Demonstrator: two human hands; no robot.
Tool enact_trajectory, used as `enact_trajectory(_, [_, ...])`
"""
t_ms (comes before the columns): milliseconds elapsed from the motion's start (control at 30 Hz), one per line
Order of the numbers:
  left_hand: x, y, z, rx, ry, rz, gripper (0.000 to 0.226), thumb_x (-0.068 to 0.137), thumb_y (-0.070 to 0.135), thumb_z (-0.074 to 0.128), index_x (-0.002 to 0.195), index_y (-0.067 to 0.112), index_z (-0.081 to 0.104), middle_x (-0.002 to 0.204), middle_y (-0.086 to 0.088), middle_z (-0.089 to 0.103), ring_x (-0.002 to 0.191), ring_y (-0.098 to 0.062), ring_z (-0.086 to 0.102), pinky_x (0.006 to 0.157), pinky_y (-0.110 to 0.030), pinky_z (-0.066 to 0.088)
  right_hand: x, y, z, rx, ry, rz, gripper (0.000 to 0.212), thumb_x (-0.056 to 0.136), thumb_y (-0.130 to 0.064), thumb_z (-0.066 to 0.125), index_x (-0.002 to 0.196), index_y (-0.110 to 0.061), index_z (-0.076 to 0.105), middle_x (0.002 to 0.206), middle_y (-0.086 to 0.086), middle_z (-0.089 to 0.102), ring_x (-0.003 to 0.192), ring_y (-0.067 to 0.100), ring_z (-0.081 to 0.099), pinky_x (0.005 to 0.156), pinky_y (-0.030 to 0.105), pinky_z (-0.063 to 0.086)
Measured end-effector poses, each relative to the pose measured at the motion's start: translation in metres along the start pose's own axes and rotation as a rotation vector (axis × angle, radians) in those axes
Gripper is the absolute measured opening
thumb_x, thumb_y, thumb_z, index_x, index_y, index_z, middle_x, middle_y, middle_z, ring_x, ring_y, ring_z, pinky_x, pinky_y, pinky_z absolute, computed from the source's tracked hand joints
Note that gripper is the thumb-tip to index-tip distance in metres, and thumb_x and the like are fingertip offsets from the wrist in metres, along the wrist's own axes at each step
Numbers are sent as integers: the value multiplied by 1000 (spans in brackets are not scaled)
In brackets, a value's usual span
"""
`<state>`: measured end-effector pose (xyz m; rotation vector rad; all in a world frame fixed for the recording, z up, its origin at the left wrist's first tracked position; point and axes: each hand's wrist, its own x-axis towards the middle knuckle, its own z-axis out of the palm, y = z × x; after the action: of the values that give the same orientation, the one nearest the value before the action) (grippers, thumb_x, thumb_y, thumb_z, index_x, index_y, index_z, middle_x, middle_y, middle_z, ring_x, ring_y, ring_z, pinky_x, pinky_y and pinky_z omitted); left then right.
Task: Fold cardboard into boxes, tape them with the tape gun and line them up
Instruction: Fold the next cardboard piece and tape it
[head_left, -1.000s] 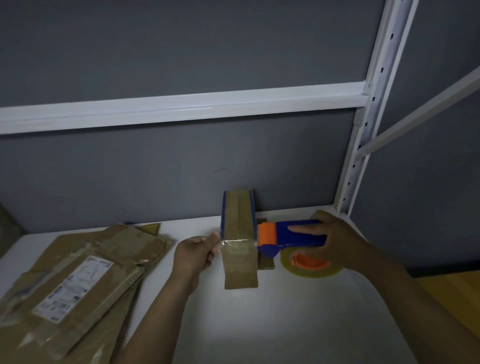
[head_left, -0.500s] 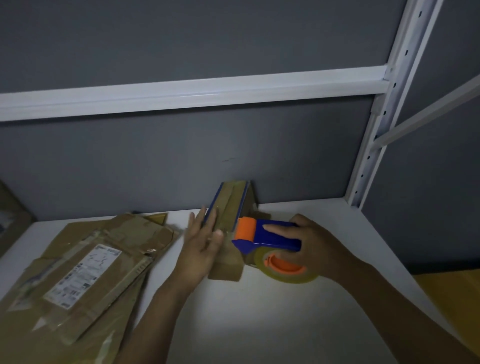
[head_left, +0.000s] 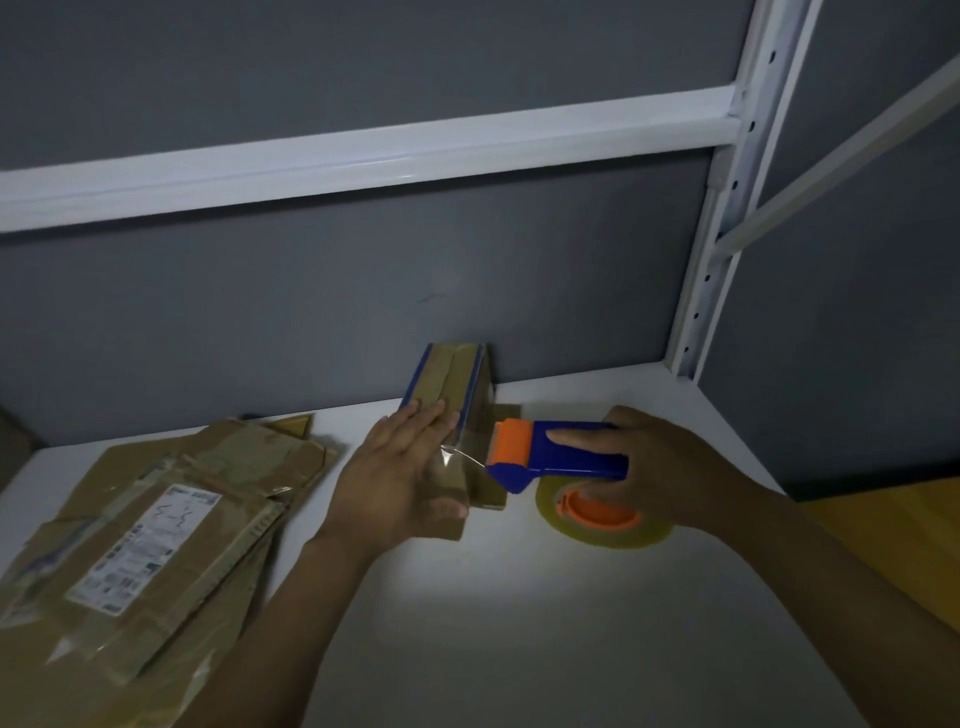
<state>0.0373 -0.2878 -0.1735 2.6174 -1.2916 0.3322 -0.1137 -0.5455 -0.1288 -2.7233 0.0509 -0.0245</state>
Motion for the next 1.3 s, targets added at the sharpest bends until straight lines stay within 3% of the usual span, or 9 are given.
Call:
enact_trajectory(267, [1, 5, -7, -27, -26, -21, 109, 65, 88, 41, 153, 28, 16, 158, 12, 11, 143, -3, -1, 112, -20, -5, -20, 2, 0, -194, 48, -22, 66, 90, -53, 54, 145, -49, 18, 116, -10, 37, 103, 5, 41, 80, 15, 36])
enact_trajectory(400, [0, 9, -5, -67, -9, -47, 102, 72, 71, 63, 152, 27, 19, 160, 8, 17, 142, -3, 0, 113, -22, 0, -16, -9, 5, -325, 109, -78, 63, 91, -53, 53, 146, -45, 24, 123, -4, 44, 113, 13, 47, 78, 18, 31])
enact_trajectory(500, [-3, 9, -3, -69, 6, -25, 104, 68, 81, 56, 151, 26, 24, 158, 7, 22, 142, -4, 4, 113, -24, 5, -3, -22, 15, -299, 167, -143, 60, 87, -44, 64, 142, -32, 43, 120, 7, 53, 112, 25, 53, 78, 23, 32])
enact_trajectory(767, [-5, 15, 0, -78, 14, -47, 105, 65, 85, 41, 151, 28, 21, 152, 16, 11, 143, -5, 6, 114, -20, -1, 12, -30, 13, -336, 172, 9, 55, 90, -40, 57, 142, -38, 39, 119, 3, 55, 102, 21, 55, 81, 26, 39])
enact_trajectory(933, [-8, 23, -7, -84, -1, -50, 119, 55, 99, 22, 152, 29, 16, 153, 16, 6, 143, -6, 3, 115, -23, 2, 10, -6, 1, 72, 109, 168, 57, 84, -37, 67, 136, -44, 46, 113, -16, 59, 88, 4, 52, 73, 21, 38])
enact_trajectory(1033, [-4, 34, -19, -150, 50, -124, 104, 68, 90, 18, 150, 28, 31, 151, 10, 33, 142, -16, 26, 114, -31, 19, 5, 11, 2, 702, 91, 306, 45, 81, -24, 72, 123, -35, 60, 103, -12, 67, 89, 7, 61, 70, 18, 47])
enact_trajectory(1100, [4, 31, -21, -177, 132, -146, 81, 84, 75, 22, 141, 24, 49, 138, 3, 54, 127, -23, 47, 105, -38, 35, 4, 20, 4, 886, 69, 347, 33, 81, -16, 72, 111, -28, 65, 96, -7, 69, 86, 9, 64, 67, 17, 48])
enact_trajectory(1200, [16, 19, -19, -120, 172, -140, 75, 94, 68, 15, 131, 21, 61, 132, 2, 61, 119, -25, 52, 101, -39, 39, 10, 36, 10, 770, 29, 401, 19, 81, -26, 74, 100, -24, 71, 91, -1, 72, 83, 13, 67, 70, 22, 54])
enact_trajectory(1300, [20, 20, -14, -151, 120, -137, 66, 95, 58, 15, 141, 23, 48, 148, 10, 40, 142, -10, 24, 116, -19, 8, 24, 41, 24, 345, 95, 397, 24, 84, -41, 65, 87, -18, 70, 81, 1, 70, 77, 18, 65, 72, 34, 53])
